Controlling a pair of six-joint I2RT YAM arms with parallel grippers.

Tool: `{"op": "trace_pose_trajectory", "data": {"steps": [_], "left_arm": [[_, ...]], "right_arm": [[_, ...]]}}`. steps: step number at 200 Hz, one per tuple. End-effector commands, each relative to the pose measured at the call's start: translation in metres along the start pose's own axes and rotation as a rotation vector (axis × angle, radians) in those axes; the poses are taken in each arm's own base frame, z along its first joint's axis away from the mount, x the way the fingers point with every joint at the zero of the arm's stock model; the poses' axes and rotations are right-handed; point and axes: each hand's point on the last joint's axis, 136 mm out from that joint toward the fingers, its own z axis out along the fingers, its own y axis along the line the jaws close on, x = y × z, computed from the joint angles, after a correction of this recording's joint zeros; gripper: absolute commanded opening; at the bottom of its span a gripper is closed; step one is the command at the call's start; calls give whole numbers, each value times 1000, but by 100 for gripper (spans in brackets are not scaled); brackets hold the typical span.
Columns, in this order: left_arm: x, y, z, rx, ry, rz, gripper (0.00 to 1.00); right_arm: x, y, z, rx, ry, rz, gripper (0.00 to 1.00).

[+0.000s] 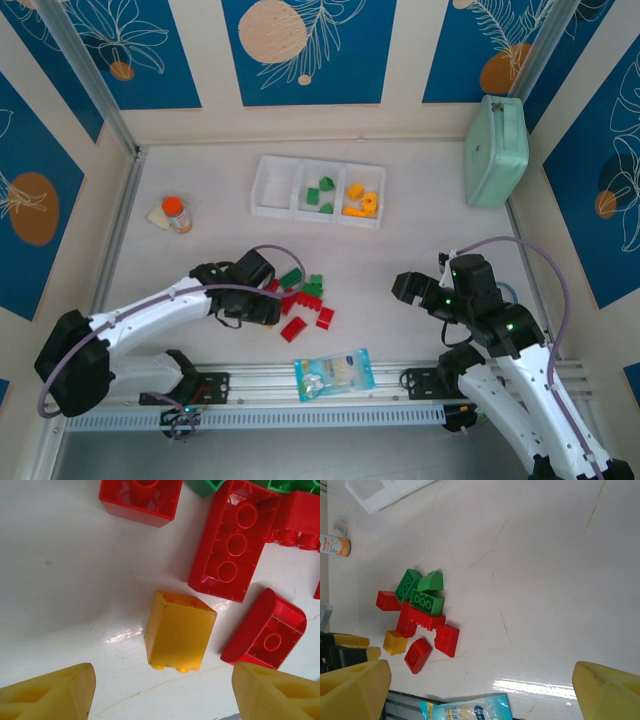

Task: Sort the legos into containers by color
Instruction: Pick up the lego from the middle-left of the table.

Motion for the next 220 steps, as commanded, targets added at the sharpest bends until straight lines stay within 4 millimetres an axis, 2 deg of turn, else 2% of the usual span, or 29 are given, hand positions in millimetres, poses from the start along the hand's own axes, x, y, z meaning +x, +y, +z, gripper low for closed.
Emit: {"op": "trace_pose_trajectory", "data": {"steps": [1,40,82,103,130,156,190,220], "left_arm": [[5,-7,11,28,42,47,68],[9,-6,26,15,92,61,62],[12,-8,35,26,111,70,61],[13,-9,39,27,132,76,50],[16,-5,43,3,151,81,47],[16,-1,45,-21,153,81,44],[18,10,45,-82,159,80,34],[14,6,36,-80,125,84,26]], "right_arm": [[-2,0,3,-2,-6,-1,94],[-3,-1,5,10,-2,-6,94],[-4,-2,8,13,-2,-8,94],[-4,-3,9,17,-4,-7,93],[-5,-2,7,16,-5,-10,93],[-4,-2,6,14,-6,-10,93],[-4,-2,6,11,-9,-12,94],[-4,-1,6,9,-9,-12,93]]}}
